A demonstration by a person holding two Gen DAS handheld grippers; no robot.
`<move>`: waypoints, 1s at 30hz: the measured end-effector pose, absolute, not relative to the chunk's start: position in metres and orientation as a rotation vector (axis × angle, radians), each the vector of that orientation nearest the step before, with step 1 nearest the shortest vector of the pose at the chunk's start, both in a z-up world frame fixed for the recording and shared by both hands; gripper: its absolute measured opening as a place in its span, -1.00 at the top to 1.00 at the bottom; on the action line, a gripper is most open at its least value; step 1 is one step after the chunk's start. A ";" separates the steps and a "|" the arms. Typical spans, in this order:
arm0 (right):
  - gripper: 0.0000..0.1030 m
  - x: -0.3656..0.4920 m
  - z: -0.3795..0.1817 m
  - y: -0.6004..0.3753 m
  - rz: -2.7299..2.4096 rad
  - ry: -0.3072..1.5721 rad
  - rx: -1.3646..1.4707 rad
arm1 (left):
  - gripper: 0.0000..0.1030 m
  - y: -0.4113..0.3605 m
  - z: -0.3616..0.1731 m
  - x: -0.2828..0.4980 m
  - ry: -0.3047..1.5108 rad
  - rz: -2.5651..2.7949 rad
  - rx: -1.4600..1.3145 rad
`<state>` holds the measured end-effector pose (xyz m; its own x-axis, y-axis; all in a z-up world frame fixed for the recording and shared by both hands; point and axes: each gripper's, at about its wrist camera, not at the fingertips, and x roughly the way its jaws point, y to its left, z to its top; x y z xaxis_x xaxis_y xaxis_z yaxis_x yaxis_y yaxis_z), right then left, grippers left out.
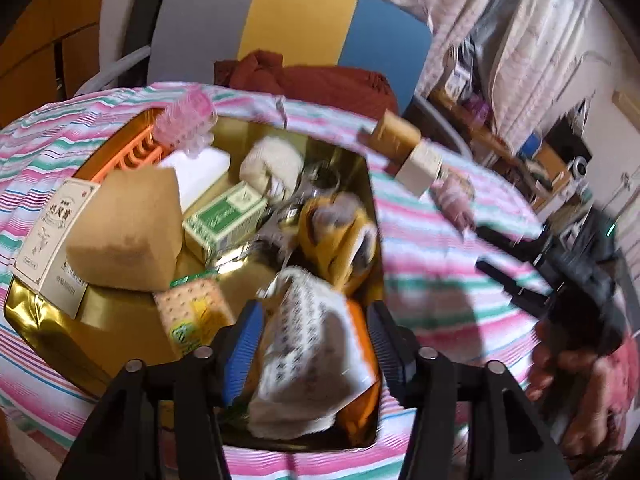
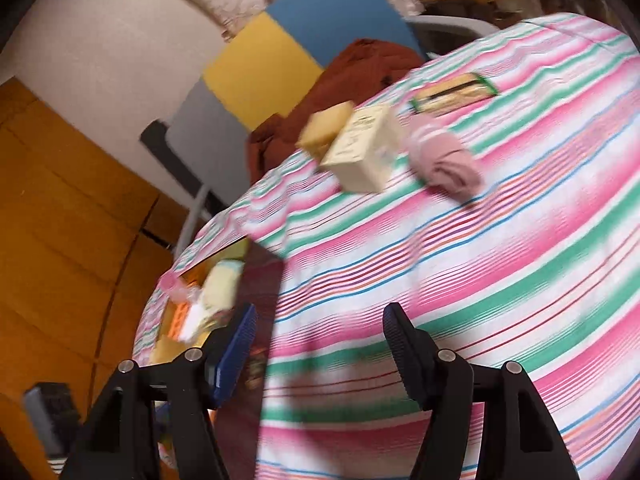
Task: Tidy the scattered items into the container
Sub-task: 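Open both tools to drop the bag and yellow item into the tray, then move the right tool to the pink striped sock and grasp it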
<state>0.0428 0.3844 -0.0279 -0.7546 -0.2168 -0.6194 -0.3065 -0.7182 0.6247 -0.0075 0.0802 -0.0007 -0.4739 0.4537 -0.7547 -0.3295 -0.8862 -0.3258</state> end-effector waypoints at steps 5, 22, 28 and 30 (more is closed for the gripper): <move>-0.34 0.049 -0.041 0.406 2.592 1.159 -1.073 | -0.21 0.093 0.011 -0.013 -0.222 2.357 -1.249; -0.43 -0.001 -0.049 0.456 2.604 0.765 -1.035 | -0.22 0.173 0.007 -0.011 -0.026 2.230 -1.268; -0.43 -0.029 -0.048 0.465 2.617 0.716 -1.036 | -0.22 0.189 0.004 -0.018 0.033 2.235 -1.299; -0.43 -0.036 -0.047 0.465 2.624 0.697 -1.043 | -0.22 0.194 0.005 -0.020 0.054 2.237 -1.297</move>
